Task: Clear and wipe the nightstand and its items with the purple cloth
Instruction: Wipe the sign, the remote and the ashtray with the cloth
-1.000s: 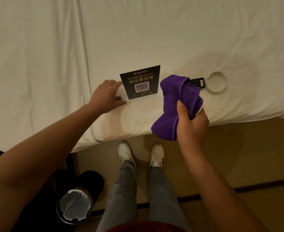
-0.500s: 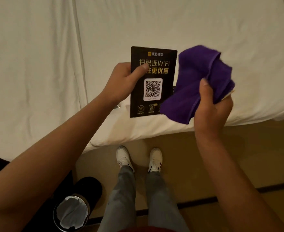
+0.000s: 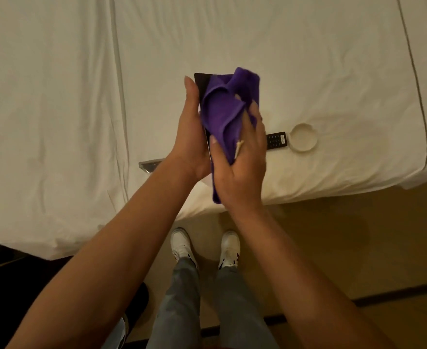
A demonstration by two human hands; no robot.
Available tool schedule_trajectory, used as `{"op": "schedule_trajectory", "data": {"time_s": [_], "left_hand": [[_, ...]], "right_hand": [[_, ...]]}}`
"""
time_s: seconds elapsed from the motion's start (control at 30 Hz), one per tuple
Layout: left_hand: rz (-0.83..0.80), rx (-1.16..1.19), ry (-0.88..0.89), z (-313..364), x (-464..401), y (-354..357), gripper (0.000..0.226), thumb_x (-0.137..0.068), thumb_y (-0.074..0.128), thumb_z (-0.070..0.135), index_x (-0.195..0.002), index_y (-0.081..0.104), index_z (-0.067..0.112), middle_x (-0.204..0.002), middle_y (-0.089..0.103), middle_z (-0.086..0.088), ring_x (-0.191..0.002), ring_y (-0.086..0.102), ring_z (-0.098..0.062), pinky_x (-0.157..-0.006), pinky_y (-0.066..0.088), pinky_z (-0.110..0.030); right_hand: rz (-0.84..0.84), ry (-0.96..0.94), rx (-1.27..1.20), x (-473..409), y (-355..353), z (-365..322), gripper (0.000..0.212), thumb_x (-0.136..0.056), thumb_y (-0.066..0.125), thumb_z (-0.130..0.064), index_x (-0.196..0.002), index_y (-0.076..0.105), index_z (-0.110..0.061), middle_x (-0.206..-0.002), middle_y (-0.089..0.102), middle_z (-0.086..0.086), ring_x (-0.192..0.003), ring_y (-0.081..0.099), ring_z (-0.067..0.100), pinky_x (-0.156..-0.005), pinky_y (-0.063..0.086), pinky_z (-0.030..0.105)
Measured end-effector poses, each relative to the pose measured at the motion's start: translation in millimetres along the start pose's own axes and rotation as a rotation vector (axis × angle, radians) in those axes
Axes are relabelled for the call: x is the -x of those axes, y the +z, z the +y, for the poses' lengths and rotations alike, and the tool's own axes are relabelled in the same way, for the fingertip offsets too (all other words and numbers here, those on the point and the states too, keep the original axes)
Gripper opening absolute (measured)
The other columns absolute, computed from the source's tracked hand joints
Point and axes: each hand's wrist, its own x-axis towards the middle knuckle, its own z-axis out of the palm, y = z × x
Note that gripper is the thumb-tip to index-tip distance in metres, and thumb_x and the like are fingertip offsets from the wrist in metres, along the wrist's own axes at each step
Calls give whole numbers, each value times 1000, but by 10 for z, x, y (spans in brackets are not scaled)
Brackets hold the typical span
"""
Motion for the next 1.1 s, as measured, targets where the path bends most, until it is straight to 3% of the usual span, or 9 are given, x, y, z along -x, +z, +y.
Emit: {"op": "schedule_trajectory", "data": {"time_s": [0.13, 0.3, 0.47, 0.57, 0.7, 0.83, 0.93, 1.03, 1.1], "left_hand": [[17, 46, -20, 84, 5, -91, 80, -94, 25, 78, -103, 62, 8, -90, 67, -7, -89, 59, -19, -87, 49, -30], [-35, 89, -28, 46, 87, -118, 75, -92, 27, 73, -90, 69, 10, -81, 68, -5, -81, 63, -17, -77, 54, -28], [-122, 34, -76, -86, 188, -59, 76, -100, 27, 68, -148, 45, 12, -144, 48, -18, -134, 44, -34, -121, 30, -52], [-154, 14, -133, -11, 195, -65, 81, -97, 30, 71, -149, 45, 10, -134, 59, -19, -126, 56, -36, -107, 47, -56], [-39, -43, -104, 125, 214, -140, 87, -95, 31, 75, -154, 40, 12, -157, 40, -22, -144, 40, -42, -119, 30, -61], [123, -237, -28, 219, 147, -148, 65, -97, 45, 65, -129, 65, 12, -123, 70, -17, -117, 66, -37, -98, 54, -52], [342, -635, 76, 147, 39, -112, 39, -97, 59, 50, -103, 74, 15, -100, 79, -11, -93, 77, -31, -83, 61, -46], [486, -978, 176, 28, -39, -108, 38, -95, 66, 44, -121, 59, 17, -92, 76, -2, -82, 77, -22, -79, 62, -47], [500, -1149, 197, -65, -34, -46, 55, -94, 65, 45, -140, 44, 24, -106, 68, 3, -92, 73, -15, -85, 59, -44]], "right_hand": [[-58, -70, -29, 309, 43, -41, 59, -100, 58, -39, -152, 36, -23, -162, 36, 5, -149, 37, 27, -114, 42, 54], [-38, -284, 72, 221, 39, -98, 56, -98, 59, -34, -147, 37, -20, -155, 30, -10, -145, 42, 36, -112, 39, 63], [101, -299, 246, -328, 36, -72, 55, -96, 65, -25, -144, 40, -17, -152, 49, 13, -140, 46, 43, -107, 42, 64], [101, -142, 266, -592, -76, 11, 50, -97, 63, -27, -142, 53, -5, -146, 57, 15, -137, 51, 37, -108, 46, 54], [118, 253, 103, -759, -339, 109, 25, -102, 58, -29, -115, 65, -9, -97, 68, -5, -89, 64, 10, -86, 54, 37], [48, 612, -279, -760, -623, 228, 11, -99, 65, -31, -95, 66, -20, -93, 73, -1, -90, 72, 17, -82, 59, 38], [10, 711, -487, -633, -688, 175, 13, -92, 71, -30, -84, 70, -21, -77, 77, -3, -70, 75, 13, -59, 57, 26], [-1, 771, -537, -545, -658, 109, 18, -88, 71, -33, -74, 75, -23, -75, 77, -3, -69, 76, 14, -57, 58, 26], [20, 827, -579, -516, -628, 48, 14, -88, 72, -34, -88, 75, -20, -83, 78, 1, -77, 77, 20, -66, 62, 34]]}}
